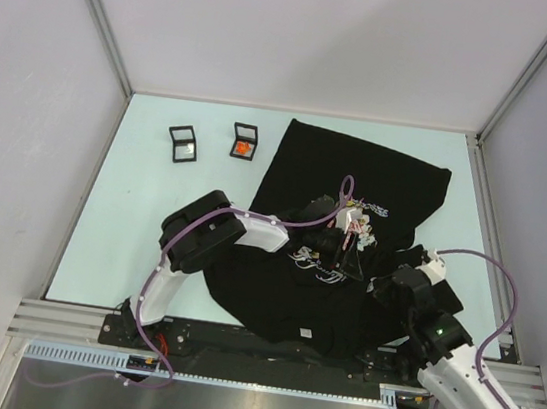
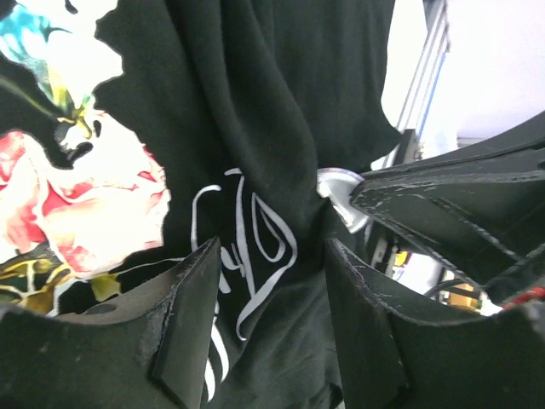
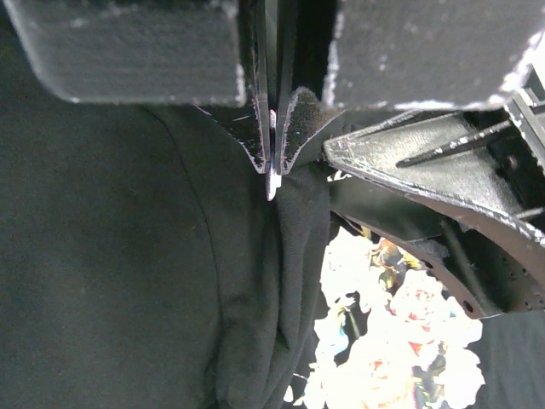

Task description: Remove the brooch from the garment

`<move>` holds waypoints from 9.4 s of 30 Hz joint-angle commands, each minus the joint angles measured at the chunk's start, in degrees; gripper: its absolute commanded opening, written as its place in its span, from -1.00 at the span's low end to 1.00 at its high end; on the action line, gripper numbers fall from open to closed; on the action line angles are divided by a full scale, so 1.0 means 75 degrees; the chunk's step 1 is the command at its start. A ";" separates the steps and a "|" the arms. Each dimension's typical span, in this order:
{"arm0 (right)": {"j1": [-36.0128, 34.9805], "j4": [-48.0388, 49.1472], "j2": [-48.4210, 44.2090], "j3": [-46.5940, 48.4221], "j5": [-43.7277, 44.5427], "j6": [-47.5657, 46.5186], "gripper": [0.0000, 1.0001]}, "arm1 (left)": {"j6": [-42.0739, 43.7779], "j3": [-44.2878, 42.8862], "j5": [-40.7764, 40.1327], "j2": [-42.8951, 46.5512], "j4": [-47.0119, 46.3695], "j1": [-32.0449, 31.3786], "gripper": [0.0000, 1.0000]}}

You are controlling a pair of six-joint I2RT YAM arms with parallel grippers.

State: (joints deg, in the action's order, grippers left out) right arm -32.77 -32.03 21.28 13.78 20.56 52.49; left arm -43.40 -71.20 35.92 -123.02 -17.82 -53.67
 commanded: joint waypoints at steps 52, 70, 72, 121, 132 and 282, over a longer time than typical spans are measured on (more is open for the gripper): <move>0.1921 0.0918 0.3444 0.0729 -0.2213 -0.0882 -0.24 | 0.1251 -0.0702 -0.0055 0.0559 0.0935 -0.0262 0.19; 0.2202 0.1775 0.2415 -0.0045 -0.2624 -0.0624 -0.99 | 0.1157 -0.0608 -0.0079 0.0629 0.0841 -0.0262 0.17; 0.2202 0.1751 0.2250 -0.0010 -0.2624 -0.0623 -1.00 | 0.1146 -0.0666 -0.0102 0.0618 0.0841 -0.0262 0.15; 0.2237 0.1552 0.1043 -0.0126 -0.2014 -0.0764 -1.00 | 0.1169 -0.1475 0.0062 -0.0167 0.1076 -0.0192 0.01; 0.2237 0.1681 -0.0165 -0.0607 -0.2014 -0.0823 -1.00 | 0.0396 -0.1476 0.0846 -0.0671 0.0374 -0.0086 0.22; -0.1441 0.6813 0.4944 0.3237 -0.5860 -0.1456 0.15 | -0.1386 0.6271 -0.2070 1.0497 -0.1175 0.2140 -1.00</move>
State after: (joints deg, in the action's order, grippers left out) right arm -41.32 15.70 57.82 37.91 -27.35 42.94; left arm -55.86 -21.63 22.61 -45.74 -29.19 -37.82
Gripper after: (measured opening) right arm 0.569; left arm 0.008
